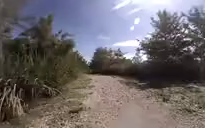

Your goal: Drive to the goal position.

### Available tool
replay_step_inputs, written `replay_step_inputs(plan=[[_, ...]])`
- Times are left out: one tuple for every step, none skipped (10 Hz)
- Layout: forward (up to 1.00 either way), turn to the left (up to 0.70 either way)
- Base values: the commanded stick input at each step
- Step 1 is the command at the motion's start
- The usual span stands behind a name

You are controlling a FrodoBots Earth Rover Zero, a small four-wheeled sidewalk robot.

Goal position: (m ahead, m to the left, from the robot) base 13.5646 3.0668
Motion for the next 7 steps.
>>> replay_step_inputs(plan=[[0.7, 0.0], [0.7, 0.0], [0.7, 0.0], [0.7, 0.0], [0.7, 0.0], [0.7, 0.0], [0.7, 0.0]])
